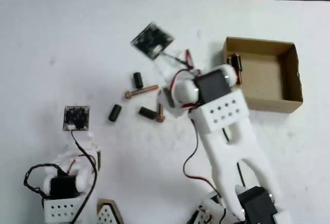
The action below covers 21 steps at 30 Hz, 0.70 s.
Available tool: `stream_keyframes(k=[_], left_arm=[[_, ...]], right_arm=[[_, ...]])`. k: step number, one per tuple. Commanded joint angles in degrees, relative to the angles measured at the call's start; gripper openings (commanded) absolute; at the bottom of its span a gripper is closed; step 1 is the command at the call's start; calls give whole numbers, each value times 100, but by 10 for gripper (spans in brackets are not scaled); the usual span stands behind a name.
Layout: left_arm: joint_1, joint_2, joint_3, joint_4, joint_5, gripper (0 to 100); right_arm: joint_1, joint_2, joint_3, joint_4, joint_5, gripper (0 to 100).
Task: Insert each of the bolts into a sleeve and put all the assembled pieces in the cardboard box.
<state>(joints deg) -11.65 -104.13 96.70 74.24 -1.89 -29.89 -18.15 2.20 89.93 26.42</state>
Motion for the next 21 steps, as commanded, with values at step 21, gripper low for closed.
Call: stream_keyframes(k=[21], left_arm=[[-48, -31, 26, -62, 44, 23]], right_arm=[[-884, 919, 1934, -2484, 1785, 187]])
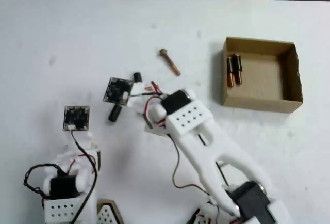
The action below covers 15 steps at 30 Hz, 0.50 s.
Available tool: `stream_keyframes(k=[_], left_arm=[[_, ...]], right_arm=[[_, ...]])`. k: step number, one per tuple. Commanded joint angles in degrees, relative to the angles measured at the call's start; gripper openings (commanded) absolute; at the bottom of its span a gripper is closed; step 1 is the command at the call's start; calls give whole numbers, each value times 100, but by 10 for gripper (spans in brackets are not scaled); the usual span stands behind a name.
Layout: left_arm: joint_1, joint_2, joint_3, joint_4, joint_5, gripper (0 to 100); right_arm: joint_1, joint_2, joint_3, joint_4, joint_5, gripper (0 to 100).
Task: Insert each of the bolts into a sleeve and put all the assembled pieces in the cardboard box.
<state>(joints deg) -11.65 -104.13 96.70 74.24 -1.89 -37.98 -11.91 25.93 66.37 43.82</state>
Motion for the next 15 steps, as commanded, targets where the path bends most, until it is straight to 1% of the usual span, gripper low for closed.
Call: stream_keyframes(k=[1, 8, 15], left_arm=[[-48, -31, 26, -62, 44, 23], [-48, -31, 26, -62, 44, 23], [-48, -31, 26, -70, 44, 23]], right_arm=[[-101, 488, -536, -127, 62, 187], [-84, 1675, -1371, -136, 70, 187], [-75, 2563, -2110, -136, 26, 187]])
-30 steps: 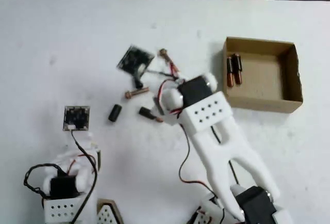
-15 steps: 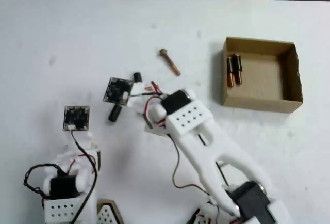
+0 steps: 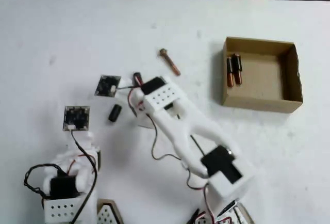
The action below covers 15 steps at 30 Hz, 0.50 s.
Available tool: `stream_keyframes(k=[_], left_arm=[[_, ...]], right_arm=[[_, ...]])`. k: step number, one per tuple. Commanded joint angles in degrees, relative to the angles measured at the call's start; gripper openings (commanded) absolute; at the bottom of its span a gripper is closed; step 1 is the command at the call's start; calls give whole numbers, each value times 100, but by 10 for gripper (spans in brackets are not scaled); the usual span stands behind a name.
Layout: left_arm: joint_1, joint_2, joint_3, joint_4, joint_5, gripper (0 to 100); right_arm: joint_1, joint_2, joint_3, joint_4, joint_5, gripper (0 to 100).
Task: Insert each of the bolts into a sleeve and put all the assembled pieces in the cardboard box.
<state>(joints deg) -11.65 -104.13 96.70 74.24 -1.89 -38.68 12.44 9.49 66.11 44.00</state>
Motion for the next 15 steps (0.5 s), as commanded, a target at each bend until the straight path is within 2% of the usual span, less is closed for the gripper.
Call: stream_keyframes(k=[1, 7, 15], left_arm=[[-48, -31, 26, -70, 44, 23], [-48, -31, 26, -79, 44, 23], [-48, -31, 26, -79, 44, 24]], right_arm=[[-4, 251, -563, -110, 9, 187], [4, 840, -949, -110, 9, 126], [295, 1560, -1345, -110, 9, 123]])
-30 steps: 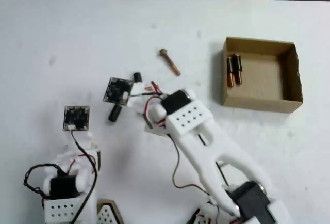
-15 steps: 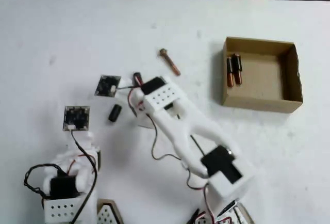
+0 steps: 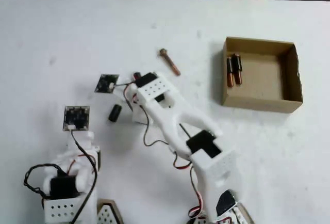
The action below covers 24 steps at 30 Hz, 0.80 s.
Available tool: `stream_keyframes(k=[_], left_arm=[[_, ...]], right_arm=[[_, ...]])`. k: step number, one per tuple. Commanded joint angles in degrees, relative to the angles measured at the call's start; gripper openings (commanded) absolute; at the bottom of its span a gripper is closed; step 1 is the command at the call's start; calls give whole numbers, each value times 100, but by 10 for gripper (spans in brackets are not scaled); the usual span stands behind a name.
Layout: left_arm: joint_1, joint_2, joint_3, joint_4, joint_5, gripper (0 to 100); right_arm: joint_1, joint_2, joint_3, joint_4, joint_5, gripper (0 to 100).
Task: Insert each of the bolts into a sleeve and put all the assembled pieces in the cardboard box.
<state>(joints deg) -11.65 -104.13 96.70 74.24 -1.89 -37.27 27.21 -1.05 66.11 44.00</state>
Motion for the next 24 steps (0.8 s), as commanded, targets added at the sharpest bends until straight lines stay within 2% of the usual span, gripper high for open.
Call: stream_keyframes(k=[1, 5, 9, 15, 24], left_arm=[[-48, -31, 26, -79, 44, 24], [-48, -31, 26, -79, 44, 24], [-48, -31, 26, -79, 44, 24], [-48, -31, 26, -79, 44, 24], [-48, -31, 26, -79, 44, 24]], right_arm=[[163, 154, -316, -110, 9, 123], [154, 268, -334, -110, 26, 115], [145, 259, -343, -110, 35, 10], [171, -242, -316, -57, 9, 16], [163, -1895, -308, 681, 0, 16]])
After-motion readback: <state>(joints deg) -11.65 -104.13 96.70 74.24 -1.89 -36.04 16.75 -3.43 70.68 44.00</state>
